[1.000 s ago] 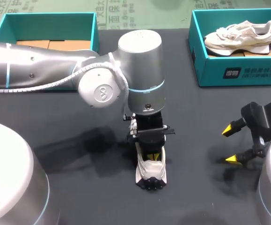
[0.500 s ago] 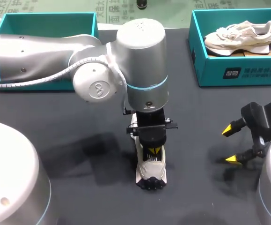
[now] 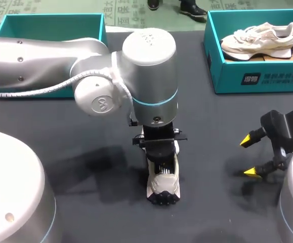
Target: Take the shoe out of the shoebox, open the shoe tongue, remove and reinsert the insole, then place the shoe into the shoebox
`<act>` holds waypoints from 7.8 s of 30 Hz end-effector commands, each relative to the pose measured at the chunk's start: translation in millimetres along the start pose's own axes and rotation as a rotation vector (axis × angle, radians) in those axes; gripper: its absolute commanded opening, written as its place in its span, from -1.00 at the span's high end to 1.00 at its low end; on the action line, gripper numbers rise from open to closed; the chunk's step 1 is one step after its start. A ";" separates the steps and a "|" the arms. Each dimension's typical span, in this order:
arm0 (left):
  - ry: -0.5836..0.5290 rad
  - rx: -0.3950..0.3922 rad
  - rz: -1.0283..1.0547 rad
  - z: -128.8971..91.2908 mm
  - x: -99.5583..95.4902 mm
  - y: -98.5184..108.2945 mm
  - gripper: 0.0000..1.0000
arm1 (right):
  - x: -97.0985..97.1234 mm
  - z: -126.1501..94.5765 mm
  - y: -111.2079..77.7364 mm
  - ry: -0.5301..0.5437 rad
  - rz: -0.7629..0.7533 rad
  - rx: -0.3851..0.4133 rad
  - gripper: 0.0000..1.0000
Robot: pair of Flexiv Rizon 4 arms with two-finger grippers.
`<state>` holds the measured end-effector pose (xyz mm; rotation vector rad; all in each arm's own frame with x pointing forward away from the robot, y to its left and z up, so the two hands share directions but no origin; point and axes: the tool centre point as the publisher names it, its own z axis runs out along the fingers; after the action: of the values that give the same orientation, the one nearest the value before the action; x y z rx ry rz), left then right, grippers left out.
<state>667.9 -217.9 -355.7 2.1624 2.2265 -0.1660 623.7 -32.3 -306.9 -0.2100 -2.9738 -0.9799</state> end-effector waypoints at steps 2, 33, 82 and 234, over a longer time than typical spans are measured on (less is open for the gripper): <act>0.015 -0.013 0.010 8.0 -5.2 -1.2 0.80 | 1.8 0.0 0.2 -0.003 0.001 0.002 -1.00; 0.012 0.024 -0.005 -3.7 -5.7 22.5 -1.00 | 1.8 0.0 0.2 -0.003 0.001 0.002 -1.00; -0.040 0.042 0.014 -86.1 -20.0 98.0 0.06 | 1.8 0.0 0.2 -0.003 0.001 0.002 -1.00; 0.117 0.114 -1.374 -56.6 8.5 -80.7 -1.00 | 1.8 0.0 0.2 -0.003 0.001 0.002 -1.00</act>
<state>591.8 -202.3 -283.8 0.2943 3.3168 -0.1671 623.7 -32.3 -307.0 -0.2101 -2.9738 -0.9799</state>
